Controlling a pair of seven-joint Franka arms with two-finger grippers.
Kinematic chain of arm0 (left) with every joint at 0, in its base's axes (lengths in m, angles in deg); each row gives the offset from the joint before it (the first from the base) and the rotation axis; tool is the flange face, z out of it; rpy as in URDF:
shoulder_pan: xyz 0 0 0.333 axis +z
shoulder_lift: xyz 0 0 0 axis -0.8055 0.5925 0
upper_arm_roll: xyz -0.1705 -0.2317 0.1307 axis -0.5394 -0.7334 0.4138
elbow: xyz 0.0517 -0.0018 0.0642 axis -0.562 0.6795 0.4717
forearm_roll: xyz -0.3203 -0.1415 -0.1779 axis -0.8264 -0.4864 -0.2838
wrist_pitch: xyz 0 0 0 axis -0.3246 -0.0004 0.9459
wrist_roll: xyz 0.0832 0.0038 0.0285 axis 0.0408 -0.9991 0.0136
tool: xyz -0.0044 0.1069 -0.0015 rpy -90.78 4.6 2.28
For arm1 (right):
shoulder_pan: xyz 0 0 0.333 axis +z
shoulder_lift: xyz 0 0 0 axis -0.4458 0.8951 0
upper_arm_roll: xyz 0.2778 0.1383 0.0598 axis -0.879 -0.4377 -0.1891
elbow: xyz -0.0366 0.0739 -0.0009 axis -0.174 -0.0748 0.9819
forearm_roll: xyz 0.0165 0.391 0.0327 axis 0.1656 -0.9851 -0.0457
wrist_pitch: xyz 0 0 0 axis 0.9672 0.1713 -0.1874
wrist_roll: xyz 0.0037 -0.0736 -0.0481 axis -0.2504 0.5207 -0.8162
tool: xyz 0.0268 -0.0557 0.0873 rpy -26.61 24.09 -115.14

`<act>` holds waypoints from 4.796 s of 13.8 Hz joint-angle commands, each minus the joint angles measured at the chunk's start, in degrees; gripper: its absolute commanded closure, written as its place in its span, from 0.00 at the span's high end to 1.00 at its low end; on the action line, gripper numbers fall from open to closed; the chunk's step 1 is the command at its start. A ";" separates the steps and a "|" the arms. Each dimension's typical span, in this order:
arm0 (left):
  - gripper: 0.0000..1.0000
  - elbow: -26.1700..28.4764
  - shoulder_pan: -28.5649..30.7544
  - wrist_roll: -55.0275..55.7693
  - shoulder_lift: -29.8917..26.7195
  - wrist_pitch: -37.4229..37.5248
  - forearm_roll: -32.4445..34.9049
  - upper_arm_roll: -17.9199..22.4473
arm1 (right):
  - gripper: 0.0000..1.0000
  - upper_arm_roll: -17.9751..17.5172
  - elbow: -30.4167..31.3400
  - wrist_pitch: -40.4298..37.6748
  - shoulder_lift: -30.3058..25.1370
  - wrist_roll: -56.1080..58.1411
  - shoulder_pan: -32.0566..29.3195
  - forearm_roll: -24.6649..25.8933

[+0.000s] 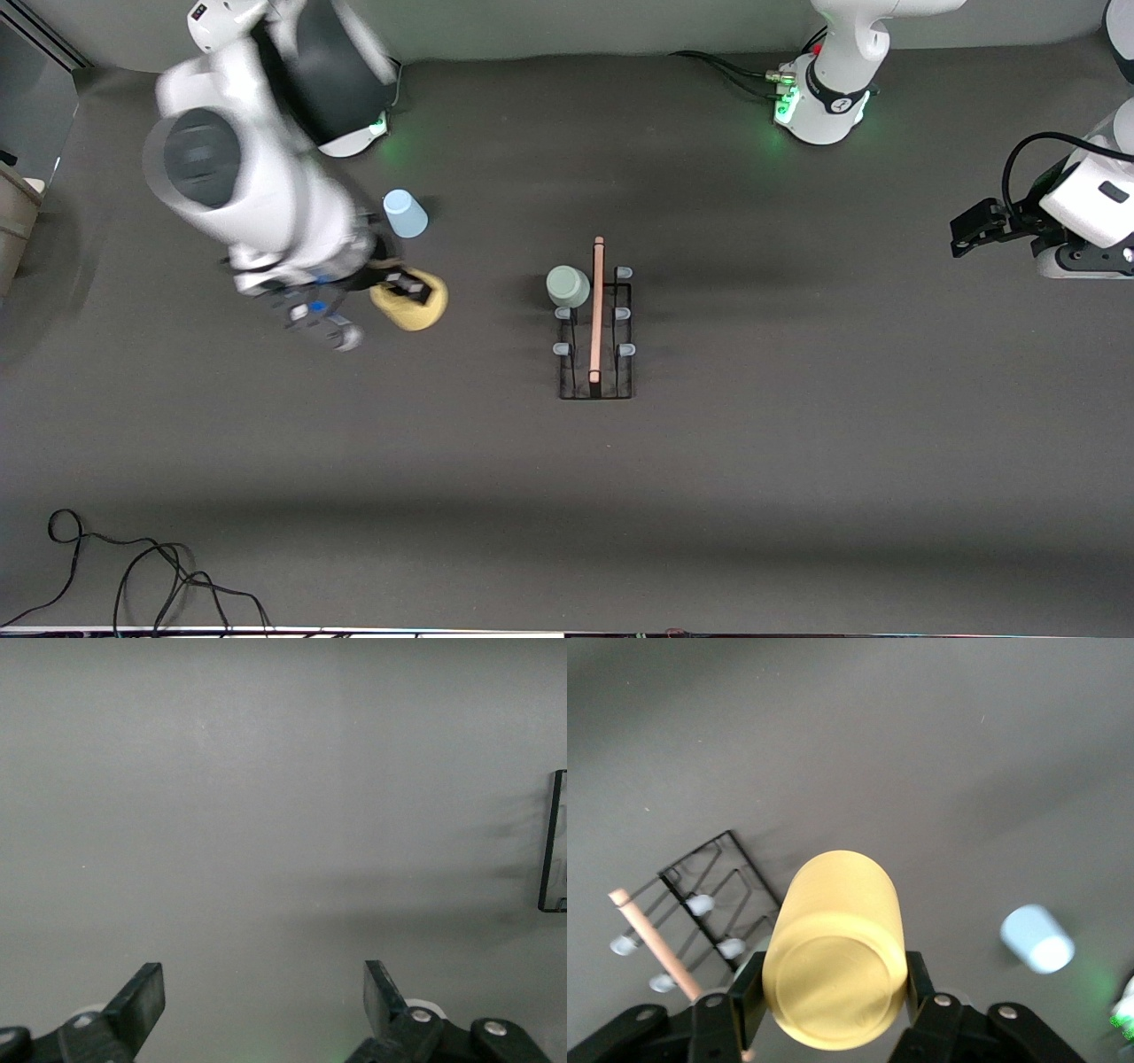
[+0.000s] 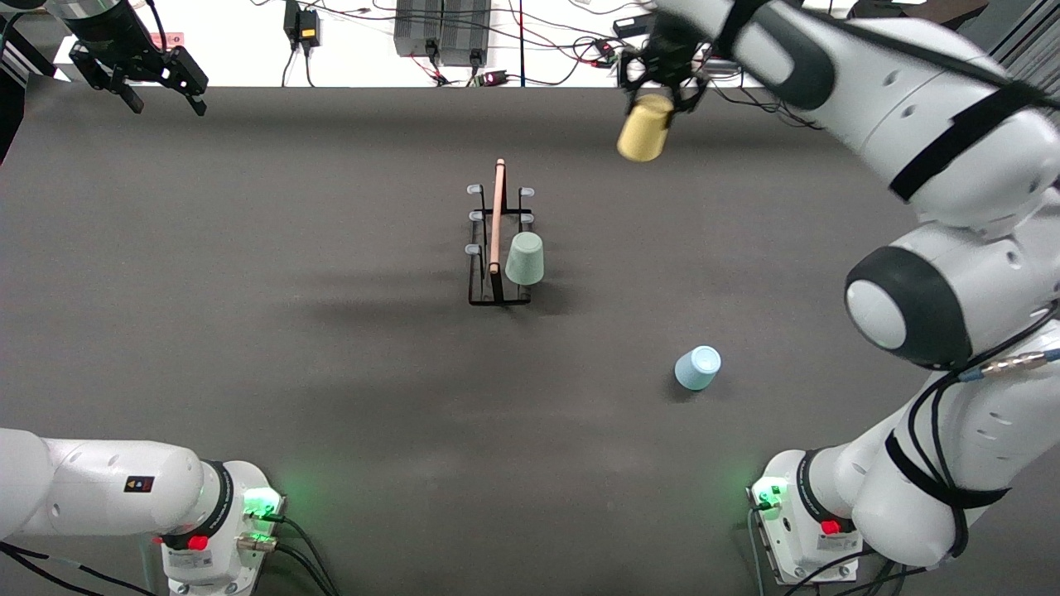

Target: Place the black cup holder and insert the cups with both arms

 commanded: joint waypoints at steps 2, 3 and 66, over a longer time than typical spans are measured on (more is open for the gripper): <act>1.00 -0.24 0.00 0.45 -0.34 1.01 0.93 -0.29 | 0.00 0.47 -2.37 5.51 5.48 -19.64 6.39 0.37; 1.00 -0.16 0.00 0.45 -0.43 1.10 0.93 -0.38 | 0.00 0.56 -4.56 5.78 8.11 -24.03 7.62 0.37; 1.00 0.28 0.27 0.01 -0.25 2.42 0.93 -0.03 | 1.00 -24.49 12.12 -3.10 -21.65 61.18 -48.27 16.54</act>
